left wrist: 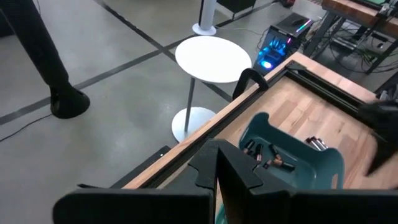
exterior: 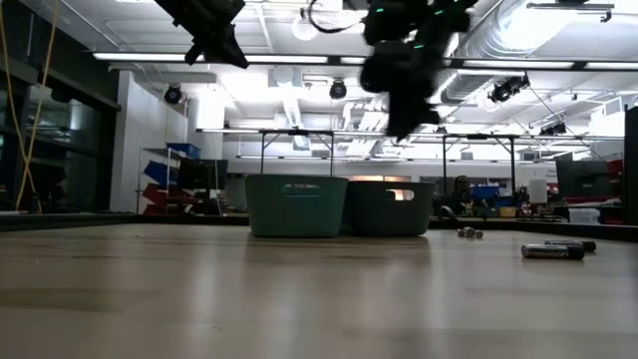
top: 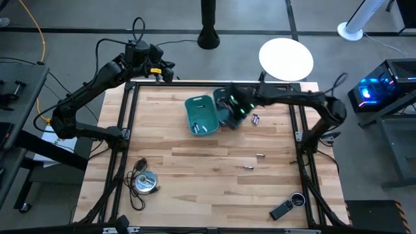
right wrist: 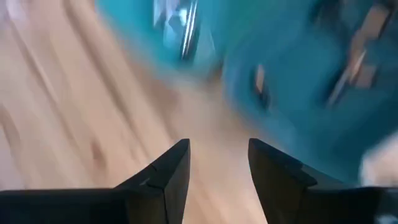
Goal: Sort batteries
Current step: Put the silver battery into the green bin
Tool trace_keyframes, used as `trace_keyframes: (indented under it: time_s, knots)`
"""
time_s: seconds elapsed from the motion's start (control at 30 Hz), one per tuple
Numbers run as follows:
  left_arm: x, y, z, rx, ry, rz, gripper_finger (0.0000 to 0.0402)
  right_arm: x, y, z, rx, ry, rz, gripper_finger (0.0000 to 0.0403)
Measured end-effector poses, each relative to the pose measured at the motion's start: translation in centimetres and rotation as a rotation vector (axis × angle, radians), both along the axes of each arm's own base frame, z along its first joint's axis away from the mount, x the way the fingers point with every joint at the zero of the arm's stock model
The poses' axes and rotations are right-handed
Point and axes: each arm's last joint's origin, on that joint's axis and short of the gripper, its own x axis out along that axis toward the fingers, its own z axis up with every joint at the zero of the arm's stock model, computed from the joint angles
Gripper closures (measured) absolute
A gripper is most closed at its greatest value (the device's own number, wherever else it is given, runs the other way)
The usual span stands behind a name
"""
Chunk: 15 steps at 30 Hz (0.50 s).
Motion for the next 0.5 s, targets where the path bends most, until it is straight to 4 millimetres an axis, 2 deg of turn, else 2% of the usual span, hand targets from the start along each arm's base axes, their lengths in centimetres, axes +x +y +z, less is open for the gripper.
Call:
trace_keyframes:
  time_s: [0.17,0.27,0.37,0.5]
  knots:
    - [0.0,0.0,0.0,0.001,0.001,0.0,0.0401,-4.9,4.9,-2.9,0.062,0.154,0.08,0.0245]
    - [0.0,0.0,0.0,0.001,0.001,0.0,0.0402,-7.3,7.4,-5.3,0.092,0.226,0.13,0.0245]
    - [0.0,0.1,0.0,0.008,0.005,-0.002,0.0402,-8.4,8.8,-7.2,0.088,0.261,0.184,0.0245]
    - [0.0,0.1,0.0,0.008,0.005,-0.001,0.0401,-8.8,10.1,-9.4,0.066,0.305,0.265,0.0245]
